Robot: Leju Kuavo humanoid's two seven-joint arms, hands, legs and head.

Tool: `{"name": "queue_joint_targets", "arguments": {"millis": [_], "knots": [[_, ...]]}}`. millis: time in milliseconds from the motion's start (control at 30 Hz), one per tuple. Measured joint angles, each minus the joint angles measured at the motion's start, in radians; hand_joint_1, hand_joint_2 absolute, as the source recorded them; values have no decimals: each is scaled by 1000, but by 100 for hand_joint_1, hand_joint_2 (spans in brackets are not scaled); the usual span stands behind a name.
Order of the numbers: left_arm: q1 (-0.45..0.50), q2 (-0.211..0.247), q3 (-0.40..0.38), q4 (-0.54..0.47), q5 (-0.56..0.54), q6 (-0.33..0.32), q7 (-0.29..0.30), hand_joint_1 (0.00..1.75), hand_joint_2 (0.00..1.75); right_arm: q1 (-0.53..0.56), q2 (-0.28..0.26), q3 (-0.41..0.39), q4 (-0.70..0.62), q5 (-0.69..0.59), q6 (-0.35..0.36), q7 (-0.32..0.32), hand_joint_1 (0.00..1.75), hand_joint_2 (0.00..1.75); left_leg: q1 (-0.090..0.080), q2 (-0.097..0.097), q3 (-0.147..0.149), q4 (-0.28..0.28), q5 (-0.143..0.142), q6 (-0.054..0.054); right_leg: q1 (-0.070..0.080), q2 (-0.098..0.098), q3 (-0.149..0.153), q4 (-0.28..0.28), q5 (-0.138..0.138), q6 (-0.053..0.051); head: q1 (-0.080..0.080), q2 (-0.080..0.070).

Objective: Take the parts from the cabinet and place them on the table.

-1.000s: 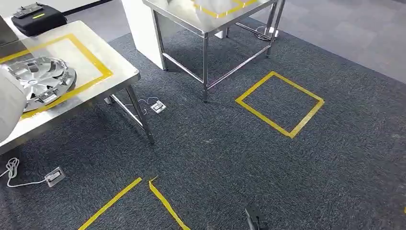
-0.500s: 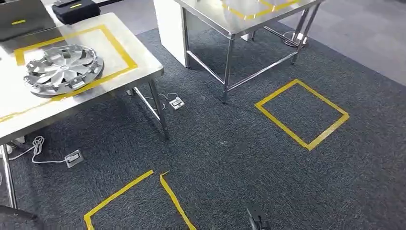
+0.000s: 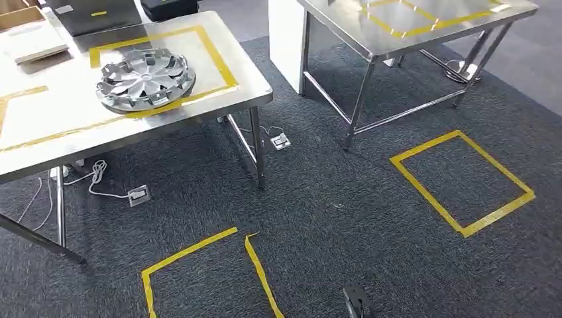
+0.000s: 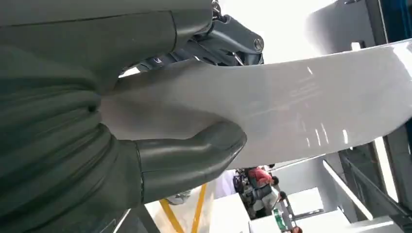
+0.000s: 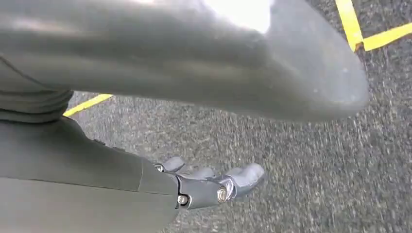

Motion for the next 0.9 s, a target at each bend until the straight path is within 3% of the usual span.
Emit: {"name": "queue_joint_targets", "arguments": {"millis": [33, 67, 100, 133, 167, 233, 267, 300, 333, 367, 400, 433, 467, 567, 600, 633, 667, 733, 767, 800, 833, 900], "knots": [[0, 0, -3, 0, -1, 3, 0, 175, 175, 0, -2, 0, 0, -1, 0, 0, 0, 0, 2, -11, 0, -6, 4, -9, 2, -8, 1, -1, 2, -5, 1, 0], [-1, 1, -6, 0, -2, 7, 0, 175, 175, -1, -2, 0, 0, -1, 0, 0, 0, 0, 1, -17, -3, -5, 6, -16, -10, -24, 9, -14, 11, -14, 1, 0], [-1, 0, -8, 1, -2, 9, -1, 175, 175, -1, -2, 0, 0, -1, 0, 0, 0, 0, -3, 34, -13, 10, -5, -17, -10, -34, 13, -19, 14, -19, -1, 0], [-8, 0, -10, 2, -2, 10, 0, 175, 175, 0, -2, -1, 0, -1, 0, 0, 0, 0, -4, 76, -33, 58, -40, -20, -9, -43, 13, -19, 15, -25, -10, 0], [-10, -3, -11, 3, -2, 11, -2, 175, 175, 2, -2, -2, 0, -2, 0, 0, 0, 0, -1, 95, -64, 126, -76, -25, -8, -54, 13, -19, 13, -27, -11, 0], [-8, -6, -16, 8, -3, 14, -2, 175, 175, 4, -3, -5, 0, -3, -1, 4, 0, 0, 3, 107, -129, 266, -131, -32, -6, -77, 13, -18, 11, -30, -11, 0], [-8, -7, -19, 11, -3, 14, 0, 175, 175, 4, -3, -6, 0, -3, -1, 4, 0, 0, 4, 110, -139, 288, -127, -34, -6, -89, 13, -18, 10, -29, -11, 0], [-10, -7, -21, 13, -4, 14, 0, 175, 175, 4, -3, -6, 0, -2, 0, 3, 0, 0, 6, 113, -124, 261, -103, -35, -6, -100, 14, -17, 9, -28, -11, 0], [-14, -7, -23, 16, -4, 15, 0, 175, 175, 3, -3, -6, 0, 0, 0, 3, 0, 0, 6, 119, -87, 195, -63, -35, -7, -111, 16, -16, 5, -25, -11, 0], [-17, -6, -23, 18, -4, 19, 0, 175, 175, 2, -3, -6, 0, 3, 0, 3, 0, 0, 6, 134, -40, 108, -23, -33, -7, -121, 19, -13, 1, -22, -11, 0], [-20, -4, -23, 18, -4, 24, 0, 175, 175, 2, -3, -6, 0, 5, 2, 3, 0, 0, 5, 163, 4, 25, -2, -29, -6, -131, 22, -9, -4, -18, -11, 0], [-24, -3, -23, 18, -3, 30, -2, 175, 175, 2, -5, -6, 0, 7, 3, 3, 0, 0, -13, 192, 19, 7, -24, -19, 2, -138, 21, -7, -8, -12, -13, 0], [-24, -2, -24, 19, -2, 34, -4, 175, 175, 2, -5, -6, 0, 8, 4, 3, 0, 0, -7, 172, 14, 6, -17, -4, 3, -145, 20, -7, -9, -6, -10, 0], [-17, 13, -24, 20, -1, 42, -7, 175, 175, -2, -6, -6, 0, 10, 12, 4, 0, 0, -8, 144, 11, 1, -15, 12, 5, -171, 31, -12, -12, 7, -10, 0], [-13, 16, -24, 19, -1, 42, -7, 175, 175, -3, -6, -6, 0, 9, 12, 4, 0, 0, 0, 140, 15, -4, -11, 17, -1, -143, 27, -2, -21, 16, -9, 0], [-14, 17, -24, 17, -1, 43, -9, 175, 175, -3, -6, -6, 0, 3, 13, 4, 0, 0, 1, 134, 15, -4, -11, 25, -2, -98, 9, 40, -50, 20, -8, 0], [-12, 17, -24, 16, -1, 43, -9, 175, 175, -3, -5, -7, 0, -7, 13, 9, 0, 0, 1, 131, 13, -4, -11, 29, -4, -75, -26, 113, -87, 22, -4, 0], [-4, 15, -25, 16, -1, 43, -9, 175, 175, 0, -6, -13, 0, -13, 8, 22, 0, 0, 1, 116, 12, -3, -11, 31, -3, -61, -103, 260, -141, 25, -2, 0], [0, 15, -25, 16, -1, 43, -9, 175, 175, 2, -6, -15, 0, -14, 4, 24, 0, 0, 1, 110, 11, -2, -11, 31, -3, -61, -125, 295, -142, 25, -2, 0], [2, 15, -25, 16, -1, 43, -9, 175, 175, 2, -6, -15, 0, -14, 2, 27, 0, 0, 1, 105, 11, -1, -11, 31, -3, -61, -124, 281, -119, 23, -1, 0], [2, 15, -25, 16, -1, 43, -9, 175, 175, 2, -6, -15, 0, -13, 0, 30, 0, 0, 1, 100, 11, 0, -11, 30, -4, -61, -102, 223, -77, 21, 0, 0], [2, 16, -25, 15, -1, 43, -9, 175, 175, 0, -6, -16, 0, -11, -3, 34, 0, 0, 2, 93, 12, 4, -12, 23, -4, -56, -19, 44, 10, 14, 4, 0]]}}
